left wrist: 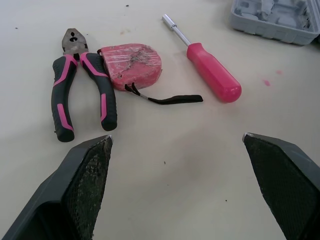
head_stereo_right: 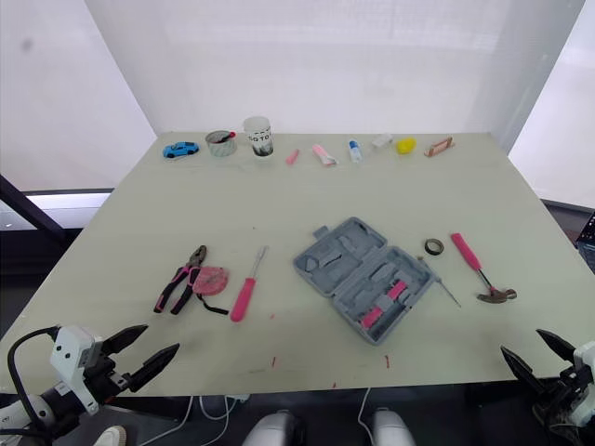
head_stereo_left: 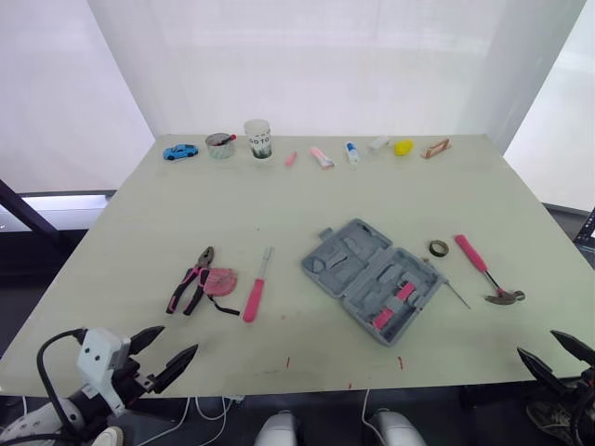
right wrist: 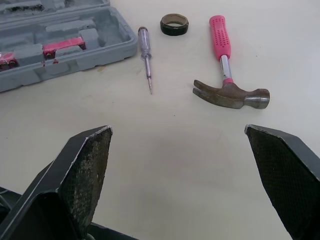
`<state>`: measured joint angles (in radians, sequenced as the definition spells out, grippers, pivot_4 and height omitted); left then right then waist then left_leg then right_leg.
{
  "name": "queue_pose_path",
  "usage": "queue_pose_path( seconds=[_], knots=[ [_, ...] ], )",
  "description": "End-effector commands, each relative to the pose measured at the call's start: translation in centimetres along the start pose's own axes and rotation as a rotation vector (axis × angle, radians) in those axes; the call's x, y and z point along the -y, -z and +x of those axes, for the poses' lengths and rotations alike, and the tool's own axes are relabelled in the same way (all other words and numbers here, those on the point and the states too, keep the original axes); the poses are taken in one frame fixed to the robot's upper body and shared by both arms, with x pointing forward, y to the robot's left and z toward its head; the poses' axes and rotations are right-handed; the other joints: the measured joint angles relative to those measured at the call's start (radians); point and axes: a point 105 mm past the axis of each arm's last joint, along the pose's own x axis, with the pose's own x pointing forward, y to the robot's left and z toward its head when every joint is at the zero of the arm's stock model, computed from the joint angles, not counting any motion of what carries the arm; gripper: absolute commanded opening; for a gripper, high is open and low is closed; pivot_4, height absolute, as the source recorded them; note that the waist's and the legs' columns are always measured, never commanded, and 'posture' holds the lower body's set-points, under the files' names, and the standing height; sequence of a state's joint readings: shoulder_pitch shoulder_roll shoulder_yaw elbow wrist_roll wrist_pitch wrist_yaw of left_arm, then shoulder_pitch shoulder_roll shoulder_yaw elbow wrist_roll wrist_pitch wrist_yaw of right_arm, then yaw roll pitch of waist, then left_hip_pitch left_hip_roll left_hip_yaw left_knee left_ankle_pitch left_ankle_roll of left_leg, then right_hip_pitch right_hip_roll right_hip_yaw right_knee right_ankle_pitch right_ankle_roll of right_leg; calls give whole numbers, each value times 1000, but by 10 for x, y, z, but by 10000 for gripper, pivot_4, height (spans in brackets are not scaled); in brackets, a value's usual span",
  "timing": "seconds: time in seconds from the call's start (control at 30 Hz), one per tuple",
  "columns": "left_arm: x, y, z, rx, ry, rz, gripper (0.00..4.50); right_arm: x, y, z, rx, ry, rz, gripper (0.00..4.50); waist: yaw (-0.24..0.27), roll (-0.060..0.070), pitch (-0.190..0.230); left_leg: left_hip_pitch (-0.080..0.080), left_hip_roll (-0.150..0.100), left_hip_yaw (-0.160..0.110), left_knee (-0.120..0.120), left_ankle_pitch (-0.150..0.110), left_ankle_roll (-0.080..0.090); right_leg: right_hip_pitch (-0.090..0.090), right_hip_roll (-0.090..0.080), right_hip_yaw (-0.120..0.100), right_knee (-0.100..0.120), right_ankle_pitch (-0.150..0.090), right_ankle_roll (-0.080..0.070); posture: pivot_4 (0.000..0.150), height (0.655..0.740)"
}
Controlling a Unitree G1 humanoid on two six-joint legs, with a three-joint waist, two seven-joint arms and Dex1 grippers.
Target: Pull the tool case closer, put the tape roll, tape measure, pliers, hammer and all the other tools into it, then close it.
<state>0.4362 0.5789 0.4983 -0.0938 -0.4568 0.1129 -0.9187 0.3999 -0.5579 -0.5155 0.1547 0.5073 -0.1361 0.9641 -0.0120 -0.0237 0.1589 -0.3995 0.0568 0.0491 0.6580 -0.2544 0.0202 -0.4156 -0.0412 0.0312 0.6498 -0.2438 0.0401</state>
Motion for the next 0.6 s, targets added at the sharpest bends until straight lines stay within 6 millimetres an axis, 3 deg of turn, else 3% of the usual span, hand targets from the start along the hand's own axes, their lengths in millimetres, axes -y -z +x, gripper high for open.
queue_pose_path(
  seconds=[0.03,0.6],
  knots=[
    [1,-3,-1,12,0,21,44522,2,-13,-4,10,-5,-60,45000,0,0,0,0,0,0,0,0,0,0,0,0,0,0,0,1500,7400],
    [9,-6,4,22,27,7,44522,-3,-31,11,48,-32,-78,45000,0,0,0,0,0,0,0,0,0,0,1,0,0,0,-1,1500,7400]
  ],
)
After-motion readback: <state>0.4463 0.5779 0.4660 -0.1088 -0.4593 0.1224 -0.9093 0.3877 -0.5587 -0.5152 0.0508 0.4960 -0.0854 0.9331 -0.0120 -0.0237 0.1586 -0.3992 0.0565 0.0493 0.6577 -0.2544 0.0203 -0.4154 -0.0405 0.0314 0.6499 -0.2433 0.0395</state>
